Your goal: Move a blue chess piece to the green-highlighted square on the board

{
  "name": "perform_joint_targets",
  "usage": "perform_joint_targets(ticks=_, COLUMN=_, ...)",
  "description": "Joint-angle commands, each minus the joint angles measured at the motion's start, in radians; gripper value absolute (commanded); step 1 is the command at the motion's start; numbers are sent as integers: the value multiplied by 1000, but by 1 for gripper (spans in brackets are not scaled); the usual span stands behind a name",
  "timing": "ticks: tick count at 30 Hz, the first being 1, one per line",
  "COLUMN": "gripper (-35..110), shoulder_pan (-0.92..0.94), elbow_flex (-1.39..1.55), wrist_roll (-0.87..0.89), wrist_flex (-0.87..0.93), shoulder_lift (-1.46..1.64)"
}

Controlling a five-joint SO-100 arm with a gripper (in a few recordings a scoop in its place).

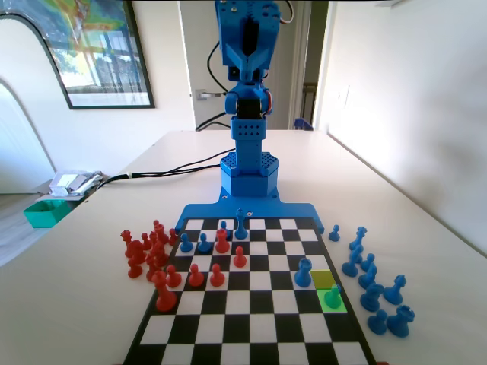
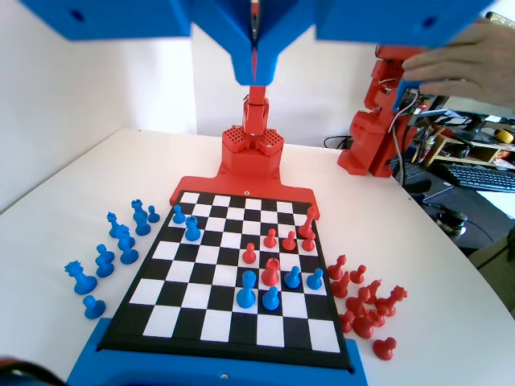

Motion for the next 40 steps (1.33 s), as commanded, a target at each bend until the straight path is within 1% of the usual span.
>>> perform_joint_targets(ticks=1, gripper=1, shoulder_pan=-8, elbow_flex=3, wrist_roll=-12, wrist_flex=-11, shoulder_lift=23)
perform_joint_targets(ticks=40, gripper=1, shoulder_pan=-18, elbow_flex=5, wrist_roll=-14, wrist_flex=-17, shoulder_lift=55)
